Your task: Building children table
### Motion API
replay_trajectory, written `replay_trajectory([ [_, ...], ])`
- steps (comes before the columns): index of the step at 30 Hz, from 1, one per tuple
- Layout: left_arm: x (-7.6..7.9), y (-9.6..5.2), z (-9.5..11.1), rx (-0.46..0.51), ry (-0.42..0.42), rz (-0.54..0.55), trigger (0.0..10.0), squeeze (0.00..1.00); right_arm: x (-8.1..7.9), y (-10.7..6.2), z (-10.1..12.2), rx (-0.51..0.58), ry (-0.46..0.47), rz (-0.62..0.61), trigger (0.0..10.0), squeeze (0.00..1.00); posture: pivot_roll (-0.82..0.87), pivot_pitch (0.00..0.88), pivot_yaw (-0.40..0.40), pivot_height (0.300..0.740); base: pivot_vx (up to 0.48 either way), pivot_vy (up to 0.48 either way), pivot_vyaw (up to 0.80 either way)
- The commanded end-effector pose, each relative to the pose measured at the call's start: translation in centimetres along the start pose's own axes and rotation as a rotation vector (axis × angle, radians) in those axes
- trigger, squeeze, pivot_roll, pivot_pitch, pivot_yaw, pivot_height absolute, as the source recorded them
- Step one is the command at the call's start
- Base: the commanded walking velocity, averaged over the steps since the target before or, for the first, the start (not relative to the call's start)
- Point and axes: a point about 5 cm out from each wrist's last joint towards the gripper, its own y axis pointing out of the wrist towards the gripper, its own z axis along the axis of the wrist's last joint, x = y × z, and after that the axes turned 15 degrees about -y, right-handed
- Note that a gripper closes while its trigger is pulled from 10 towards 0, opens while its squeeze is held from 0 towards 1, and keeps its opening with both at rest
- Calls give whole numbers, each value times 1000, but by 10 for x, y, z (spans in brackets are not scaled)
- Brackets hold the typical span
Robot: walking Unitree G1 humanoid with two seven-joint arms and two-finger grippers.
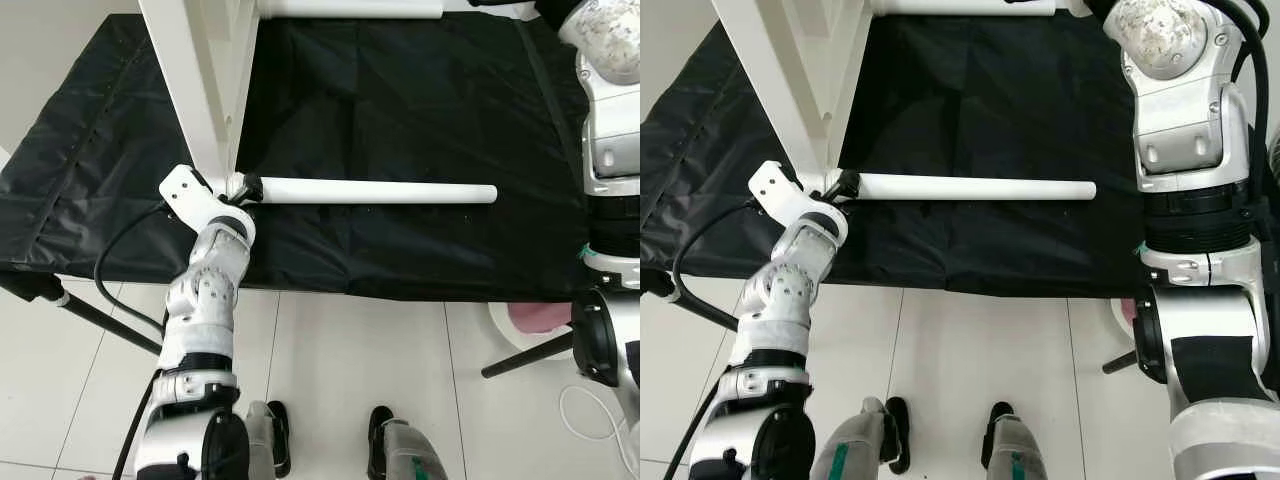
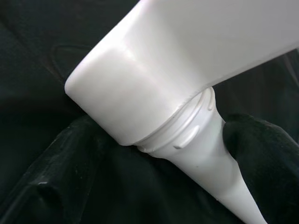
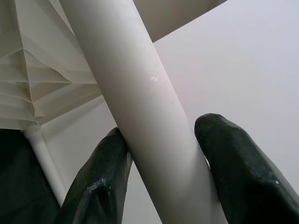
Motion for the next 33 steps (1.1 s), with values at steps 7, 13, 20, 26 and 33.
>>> replay_trajectory([
  [7,64,-7,-47,-196,-268,-118,10000,0,52,-1,4,43,294,-337,0,0,-116,195,137,740,0,0,0],
  [13,88,-15,-63,-280,-335,-184,10000,0,56,-1,3,39,275,-359,0,0,-126,190,135,740,0,0,0],
  [20,104,-25,-76,-332,-380,-222,0,0,61,4,5,39,280,-405,0,0,-132,187,137,740,0,0,0],
  [26,110,-28,-87,-370,-382,-231,0,0,66,7,7,42,290,-436,0,0,-135,194,136,740,0,0,0],
  [33,119,-20,-60,-226,-228,-343,0,0,77,1,4,23,277,-500,0,0,-149,205,133,740,0,0,0],
])
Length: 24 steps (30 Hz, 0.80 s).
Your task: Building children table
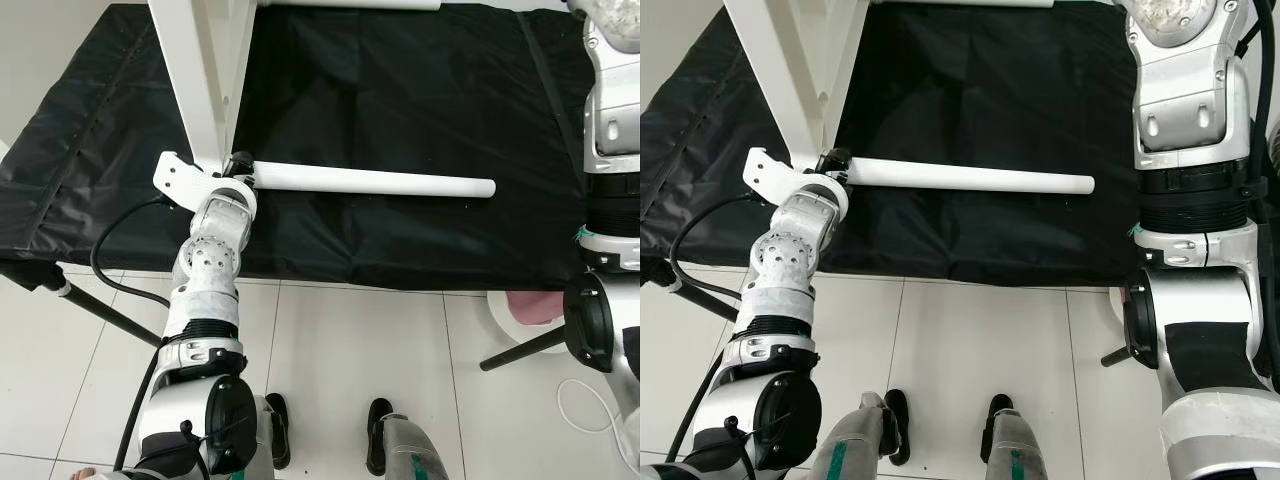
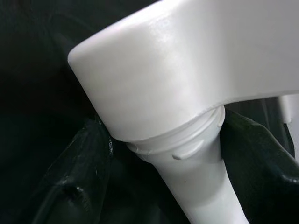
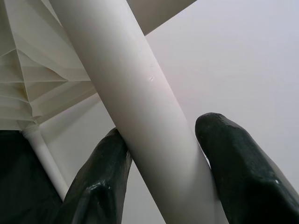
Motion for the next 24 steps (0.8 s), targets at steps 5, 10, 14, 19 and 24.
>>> replay_trajectory([
  [5,88,-22,-43,-125,105,-388,0,0,74,-15,5,23,186,-497,0,0,-137,209,122,740,0,0,0],
  [10,108,-28,-11,-67,175,-475,0,0,81,-26,-6,-42,139,-528,0,0,-128,212,118,740,0,0,0],
  [14,133,-36,8,-25,188,-568,0,0,86,-34,-11,-69,99,-552,0,0,-126,210,113,740,0,0,0],
  [19,174,-50,22,20,226,-715,0,0,89,-46,-27,-151,73,-608,0,0,-112,208,108,740,0,0,0],
  [24,211,-68,25,18,251,-858,0,0,71,-63,-46,-289,94,-643,0,0,-88,210,105,740,0,0,0],
])
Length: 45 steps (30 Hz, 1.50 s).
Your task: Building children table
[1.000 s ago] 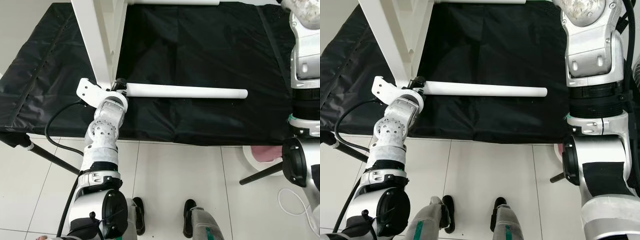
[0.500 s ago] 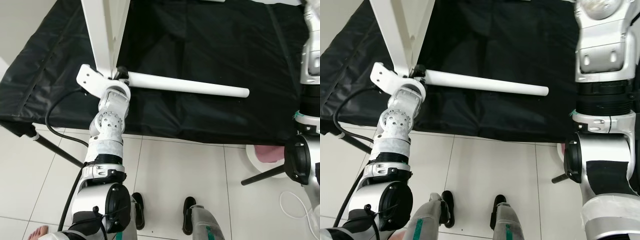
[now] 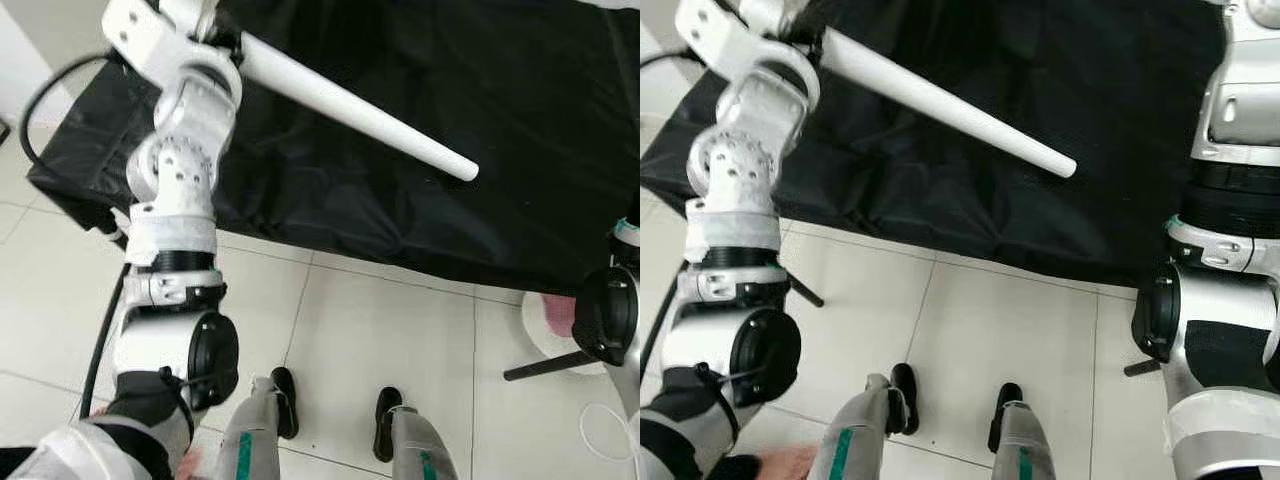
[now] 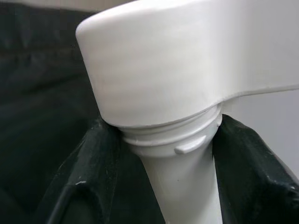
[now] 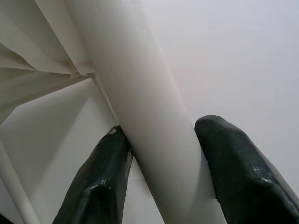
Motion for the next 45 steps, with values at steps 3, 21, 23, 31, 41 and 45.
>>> replay_trajectory([
  [3,90,-17,11,-19,0,-508,0,0,15,-21,-20,-145,85,-197,0,0,-75,215,106,740,0,0,0],
  [21,140,-33,-16,-162,25,-681,0,0,-135,-184,-91,-778,497,209,0,0,-40,205,118,740,0,0,0],
  [23,143,-35,-19,-173,17,-691,0,0,-142,-184,-89,-788,535,240,0,0,-43,202,117,740,0,0,0],
  [31,136,-33,-34,-224,23,-661,0,0,-168,-180,-77,-816,705,357,0,0,-51,210,121,740,0,0,0],
  [41,105,-23,-44,-249,59,-540,10000,1000,-173,-180,-68,-775,790,397,10000,1000,-42,210,115,740,0,0,0],
  [45,108,-22,-38,-244,84,-528,10000,1000,-169,-176,-65,-731,796,373,10000,1000,-41,212,117,740,0,0,0],
])
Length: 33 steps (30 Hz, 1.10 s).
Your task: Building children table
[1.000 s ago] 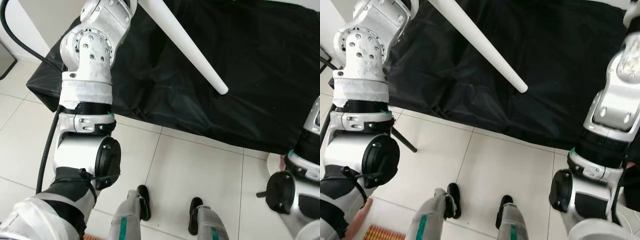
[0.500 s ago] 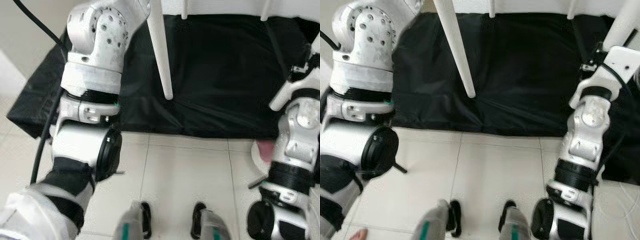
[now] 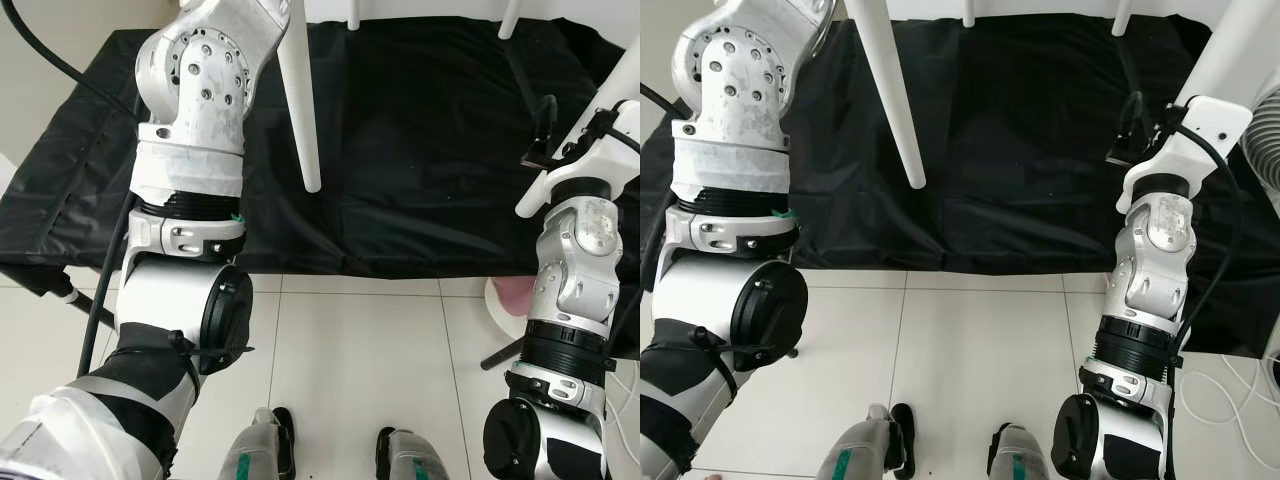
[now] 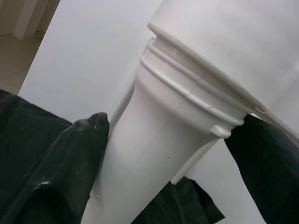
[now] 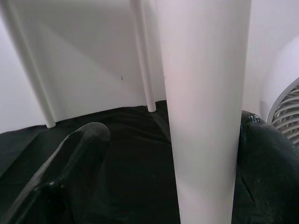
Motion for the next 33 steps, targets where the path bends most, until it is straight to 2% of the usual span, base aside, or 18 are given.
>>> replay_trajectory([
  [1,22,1,-23,-180,-3,-263,10000,1000,-58,-16,-30,-129,82,268,10000,1000,-41,212,117,740,0,0,0],
  [5,18,2,-23,-181,4,-255,10000,1000,-56,-16,-28,-111,87,259,10000,1000,-32,219,117,740,0,0,0],
  [6,11,0,-24,-189,50,-243,10000,1000,-53,-19,-26,-82,90,252,10000,1000,-31,219,119,740,0,0,0],
  [7,11,0,-24,-189,50,-243,10000,1000,-53,-19,-26,-82,90,252,10000,1000,-31,219,119,740,0,0,0],
  [8,4,-3,-27,-199,105,-236,10000,0,-51,-23,-25,-49,91,252,10000,475,-28,219,121,740,0,0,0],
  [9,-2,-7,-30,-213,147,-233,10000,0,-50,-27,-24,-26,87,255,10000,0,-28,219,121,740,0,0,0],
  [10,-9,-10,-33,-227,188,-224,10000,0,-49,-30,-24,-13,70,250,10000,0,-26,219,125,740,0,0,0],
  [11,-9,-10,-33,-227,188,-224,10000,0,-49,-30,-24,-13,70,250,10000,0,-26,219,125,740,0,0,0],
  [12,-17,-14,-38,-247,245,-224,10000,0,-49,-34,-26,-12,62,251,10000,0,-26,219,129,740,0,0,0],
  [14,-17,-14,-38,-247,245,-224,10000,0,-49,-34,-26,-12,62,251,10000,0,-26,219,129,740,0,0,0],
  [16,-32,-24,-51,-299,397,-239,10000,0,-49,-38,-29,-13,27,253,10000,0,-24,223,134,740,0,0,0],
  [17,-32,-24,-51,-299,397,-239,10000,0,-49,-38,-29,-13,27,253,10000,0,-24,223,134,740,0,0,0],
  [18,-37,-27,-55,-321,451,-247,10000,0,-49,-38,-29,-13,13,250,10000,0,-23,225,135,740,0,0,0],
  [24,-46,-33,-60,-346,483,-239,10000,0,-49,-38,-30,-4,5,246,10000,0,-18,227,135,740,0,0,0],
  [25,-54,-41,-62,-357,512,-227,10000,0,-49,-40,-33,-2,4,248,10000,0,-14,230,136,740,0,0,0],
  [28,-60,-48,-64,-366,534,-215,10000,0,-49,-42,-35,0,4,252,10000,0,-12,230,136,740,0,0,0],
  [30,-75,-63,-65,-371,592,-170,10000,0,-51,-51,-36,30,-4,300,10000,0,-13,231,136,740,0,0,0],
  [33,-80,-71,-63,-364,610,-152,10000,0,-54,-57,-35,60,-15,340,10000,0,-10,231,134,740,0,0,0],
])
